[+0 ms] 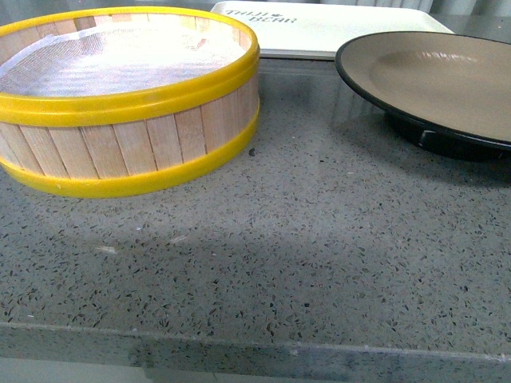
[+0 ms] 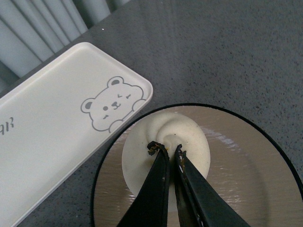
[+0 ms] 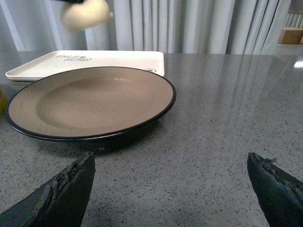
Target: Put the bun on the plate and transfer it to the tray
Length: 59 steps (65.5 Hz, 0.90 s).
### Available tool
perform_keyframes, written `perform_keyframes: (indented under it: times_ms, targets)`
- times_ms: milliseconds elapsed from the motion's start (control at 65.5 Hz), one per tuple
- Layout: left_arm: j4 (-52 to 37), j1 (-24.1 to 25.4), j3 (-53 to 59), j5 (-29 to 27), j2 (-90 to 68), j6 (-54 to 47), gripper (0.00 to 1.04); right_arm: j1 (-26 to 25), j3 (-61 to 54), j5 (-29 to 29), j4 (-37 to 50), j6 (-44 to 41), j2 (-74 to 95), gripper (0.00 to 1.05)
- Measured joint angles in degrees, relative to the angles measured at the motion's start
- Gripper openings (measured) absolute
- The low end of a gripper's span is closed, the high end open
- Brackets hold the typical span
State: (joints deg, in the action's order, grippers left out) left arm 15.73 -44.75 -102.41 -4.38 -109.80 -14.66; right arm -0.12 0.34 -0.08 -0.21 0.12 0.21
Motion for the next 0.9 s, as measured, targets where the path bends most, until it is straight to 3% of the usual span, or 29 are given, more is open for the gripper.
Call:
perform_keyframes:
  times_ms: [336, 901]
  targets:
    - [-1.75, 0.0, 3.93, -2.75, -2.25, -5.81, 0.04, 0.0, 0.0, 0.0, 0.0, 0.0, 0.0, 0.96]
    - [-2.64, -2.51, 7.17, -2.21, -4.61, -7.43, 0.04, 0.0, 0.0, 0.0, 0.0, -0.02, 0.0, 0.96]
